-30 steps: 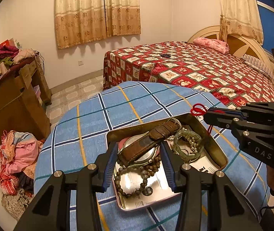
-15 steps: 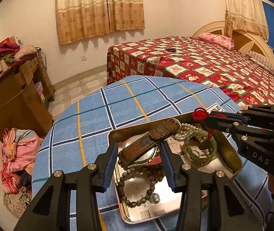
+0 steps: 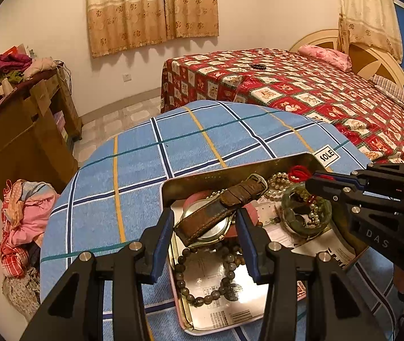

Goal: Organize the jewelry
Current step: 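Open the left gripper to drop the watch while the right releases the red string, then lift both open grippers out of the tin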

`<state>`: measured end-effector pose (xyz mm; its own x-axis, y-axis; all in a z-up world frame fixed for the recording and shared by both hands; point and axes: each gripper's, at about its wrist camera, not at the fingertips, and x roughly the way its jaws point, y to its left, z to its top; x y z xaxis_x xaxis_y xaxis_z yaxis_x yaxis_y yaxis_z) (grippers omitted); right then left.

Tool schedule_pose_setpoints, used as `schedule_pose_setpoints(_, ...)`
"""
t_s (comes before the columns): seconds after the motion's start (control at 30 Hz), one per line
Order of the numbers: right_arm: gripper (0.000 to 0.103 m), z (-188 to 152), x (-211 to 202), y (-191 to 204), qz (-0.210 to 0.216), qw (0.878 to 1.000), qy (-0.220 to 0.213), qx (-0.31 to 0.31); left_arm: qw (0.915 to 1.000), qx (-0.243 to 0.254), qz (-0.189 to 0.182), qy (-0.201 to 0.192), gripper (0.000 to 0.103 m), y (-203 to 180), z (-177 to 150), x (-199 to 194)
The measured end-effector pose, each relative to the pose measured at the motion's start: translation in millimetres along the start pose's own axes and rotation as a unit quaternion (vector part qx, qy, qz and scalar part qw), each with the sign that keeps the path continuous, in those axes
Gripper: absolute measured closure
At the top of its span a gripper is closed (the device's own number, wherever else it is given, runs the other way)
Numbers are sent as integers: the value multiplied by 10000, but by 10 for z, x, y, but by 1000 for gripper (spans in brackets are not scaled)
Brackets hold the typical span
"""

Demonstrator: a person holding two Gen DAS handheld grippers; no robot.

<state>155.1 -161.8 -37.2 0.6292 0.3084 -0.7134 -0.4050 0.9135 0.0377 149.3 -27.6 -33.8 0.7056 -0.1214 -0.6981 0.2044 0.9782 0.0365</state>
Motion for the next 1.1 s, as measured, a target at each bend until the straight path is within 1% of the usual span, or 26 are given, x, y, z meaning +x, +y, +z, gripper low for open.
schedule_pose_setpoints(0.3, 95, -34, 67, 14, -34, 10000, 85, 18, 10000, -35, -1, 80, 57, 13, -51, 70)
schedule_pose_setpoints(0.5, 95, -29, 46, 23, -50, 10000, 34, 34, 9999, -99, -23, -26, 57, 22, -38, -24)
schedule_pose_setpoints(0.7, 94, -24, 26, 32, -62, 10000, 18, 40, 9999, -151, -18, -48, 57, 44, -43, -69)
schedule_pose_setpoints(0.77, 94, -25, 22, 37, -68, 10000, 22, 26, 9997, -218, -38, -74, 57, 58, -55, -101)
schedule_pose_setpoints(0.8, 93, -29, 18, 48, -87, 10000, 30, -1, 9997, -254, -22, -69, 55, 66, -52, -110)
schedule_pose_setpoints(0.83, 87, -31, 9, 52, -96, 10000, 21, -19, 9995, -276, 2, -118, 41, 67, -50, -136)
schedule_pose_setpoints(0.87, 71, -35, 2, 57, -120, 9999, 11, -20, 9993, -296, 20, -212, 32, 62, -49, -182)
schedule_pose_setpoints(0.9, 63, -41, -9, 51, -118, 9999, 16, -2, 9991, -312, 52, -278, 17, 63, -46, -220)
schedule_pose_setpoints(0.93, 52, -48, -24, 41, -101, 9999, 4, 30, 9987, -319, 124, -374, 11, 65, -43, -279)
schedule_pose_setpoints(0.97, 50, -57, -52, 36, -124, 9999, -38, 62, 9984, -335, 165, -434, 11, 70, -41, -322)
schedule_pose_setpoints(1.03, 48, -71, -115, 38, -224, 9997, -109, 63, 9978, -437, 40, -497, 11, 105, -42, -435)
schedule_pose_setpoints(1.07, 48, -78, -153, 42, -261, 9995, -137, 64, 9975, -448, 55, -536, 11, 115, -41, -482)
schedule_pose_setpoints(1.1, 48, -89, -197, 42, -277, 9994, -166, 77, 9972, -423, 157, -589, 11, 115, -48, -544)
